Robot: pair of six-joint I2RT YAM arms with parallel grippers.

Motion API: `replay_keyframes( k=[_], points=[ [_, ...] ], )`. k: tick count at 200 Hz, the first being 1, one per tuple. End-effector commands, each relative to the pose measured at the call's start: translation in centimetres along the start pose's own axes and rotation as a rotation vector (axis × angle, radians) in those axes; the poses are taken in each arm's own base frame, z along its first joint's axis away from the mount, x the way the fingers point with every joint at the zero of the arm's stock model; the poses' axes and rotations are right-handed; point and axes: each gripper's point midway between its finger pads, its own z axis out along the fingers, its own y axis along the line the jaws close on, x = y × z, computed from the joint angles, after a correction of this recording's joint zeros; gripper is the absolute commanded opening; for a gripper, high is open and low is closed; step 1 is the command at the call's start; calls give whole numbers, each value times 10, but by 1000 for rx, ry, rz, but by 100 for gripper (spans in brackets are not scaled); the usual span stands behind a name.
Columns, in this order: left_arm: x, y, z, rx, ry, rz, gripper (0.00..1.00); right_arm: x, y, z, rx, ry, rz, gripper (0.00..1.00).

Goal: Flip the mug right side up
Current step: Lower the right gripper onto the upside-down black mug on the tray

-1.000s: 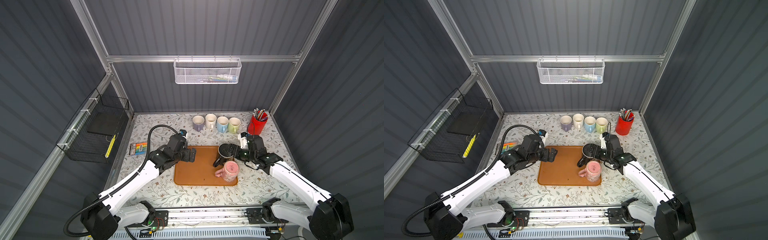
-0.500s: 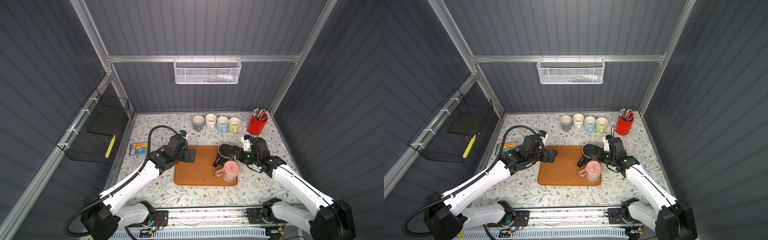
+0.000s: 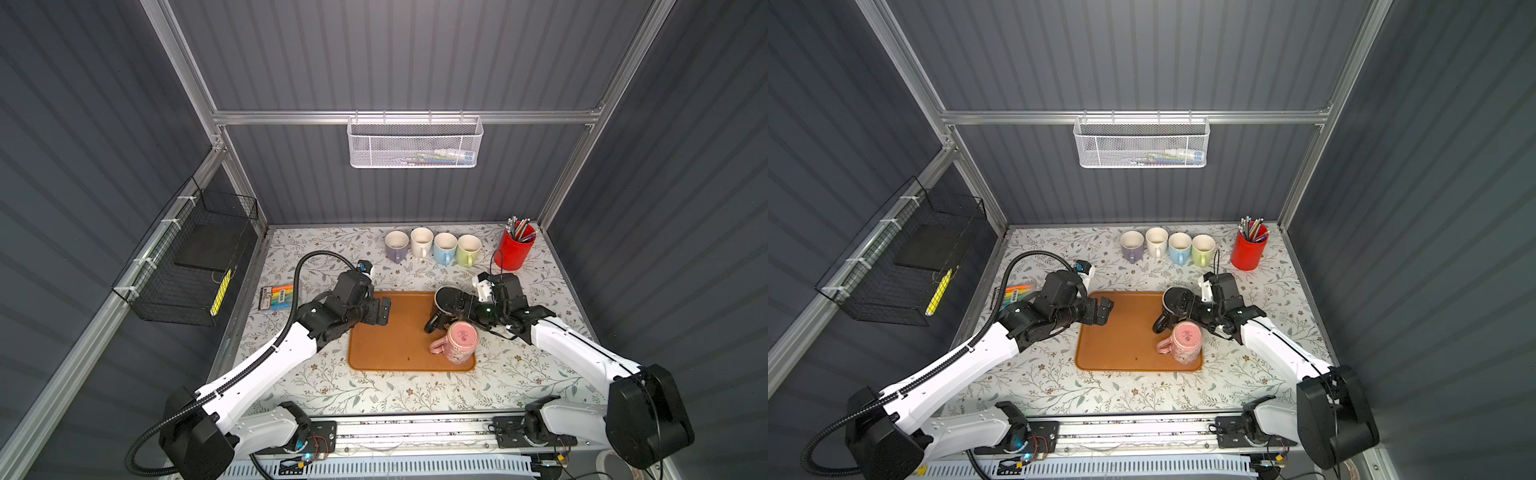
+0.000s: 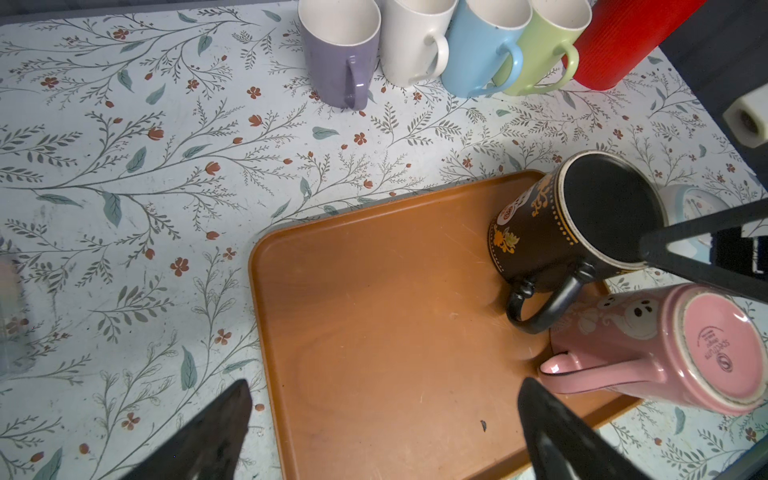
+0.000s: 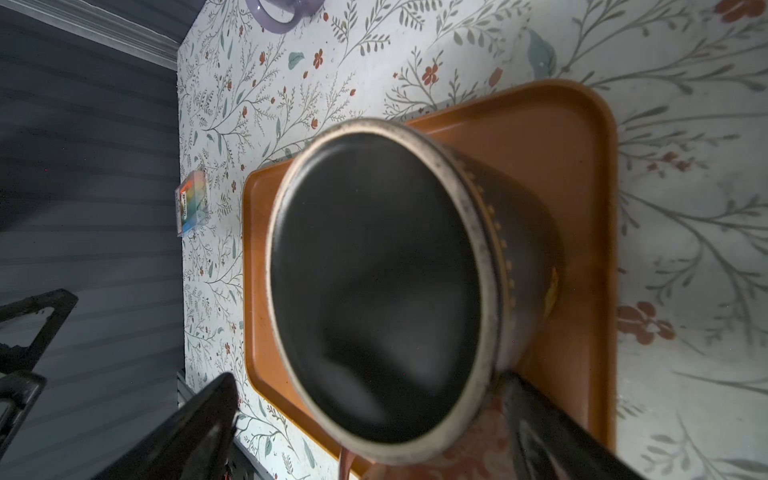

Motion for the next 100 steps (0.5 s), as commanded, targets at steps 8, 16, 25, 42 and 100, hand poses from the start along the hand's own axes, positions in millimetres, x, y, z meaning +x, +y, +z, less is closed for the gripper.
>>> replay_keyframes(
  k=[8, 16, 25, 42, 100],
  points=[
    [8, 5, -2, -21, 9, 15, 100, -19, 22, 1, -64, -21, -40, 97],
    [8, 5, -2, -20, 11, 15, 100, -21, 23, 3, -65, -20, -44, 97],
    [9, 6, -2, -22, 14, 15, 100, -23, 25, 5, -69, -16, -46, 97],
    [10, 6, -2, -24, 13, 15, 100, -27, 29, 9, -80, -8, -50, 97],
    [12, 9, -2, -38, 15, 21, 100, -37, 43, 24, -112, 22, -61, 96]
  ],
)
